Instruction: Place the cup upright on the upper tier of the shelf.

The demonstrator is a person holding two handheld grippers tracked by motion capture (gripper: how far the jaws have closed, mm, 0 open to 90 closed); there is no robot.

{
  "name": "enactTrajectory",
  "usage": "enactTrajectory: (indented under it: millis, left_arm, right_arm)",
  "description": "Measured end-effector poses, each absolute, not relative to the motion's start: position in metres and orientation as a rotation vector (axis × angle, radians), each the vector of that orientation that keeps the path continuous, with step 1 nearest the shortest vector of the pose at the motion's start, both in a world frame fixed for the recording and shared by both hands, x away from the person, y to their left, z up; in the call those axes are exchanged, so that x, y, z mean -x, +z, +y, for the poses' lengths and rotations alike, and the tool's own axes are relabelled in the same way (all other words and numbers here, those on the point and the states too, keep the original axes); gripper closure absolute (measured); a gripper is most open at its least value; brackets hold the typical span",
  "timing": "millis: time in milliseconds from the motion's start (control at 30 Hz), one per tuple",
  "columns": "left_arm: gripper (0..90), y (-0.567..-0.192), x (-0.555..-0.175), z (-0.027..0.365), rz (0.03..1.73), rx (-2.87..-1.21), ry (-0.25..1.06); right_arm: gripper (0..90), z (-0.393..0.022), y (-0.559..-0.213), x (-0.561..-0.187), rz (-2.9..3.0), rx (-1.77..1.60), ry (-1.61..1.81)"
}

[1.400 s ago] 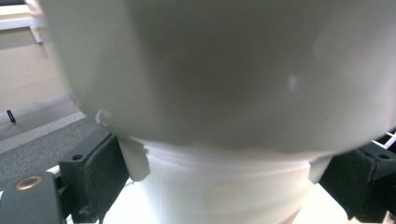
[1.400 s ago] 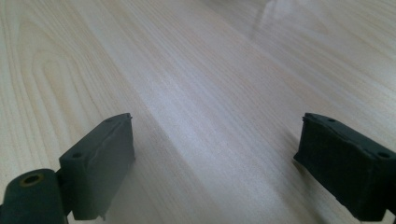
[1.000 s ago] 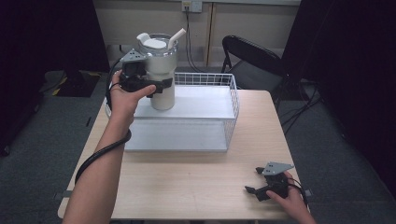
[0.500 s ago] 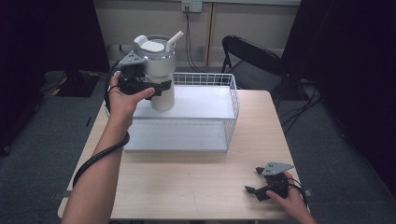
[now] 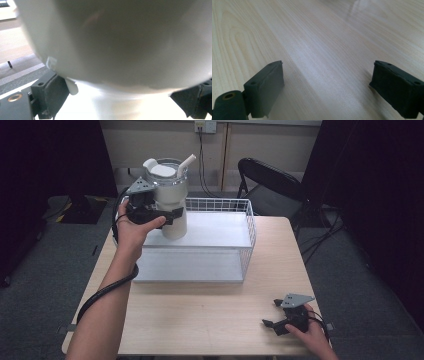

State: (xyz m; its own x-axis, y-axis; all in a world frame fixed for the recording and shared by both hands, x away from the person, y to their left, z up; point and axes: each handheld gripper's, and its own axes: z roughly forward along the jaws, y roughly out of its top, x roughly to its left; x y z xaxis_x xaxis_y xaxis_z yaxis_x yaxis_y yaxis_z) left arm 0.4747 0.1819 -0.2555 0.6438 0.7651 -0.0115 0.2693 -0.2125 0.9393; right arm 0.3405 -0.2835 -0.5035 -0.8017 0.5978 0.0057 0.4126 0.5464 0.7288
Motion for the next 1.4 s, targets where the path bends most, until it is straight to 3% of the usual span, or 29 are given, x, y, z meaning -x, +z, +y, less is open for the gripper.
enactTrajectory:
  millis: [1400]
  left_arm:
    - [15.6, -0.265, -0.455, 0.198, 0.867, -1.791, 0.534]
  right_arm:
    - [10.2, -0.283, -0.504, -0.341, 2.541, -0.843, 1.103]
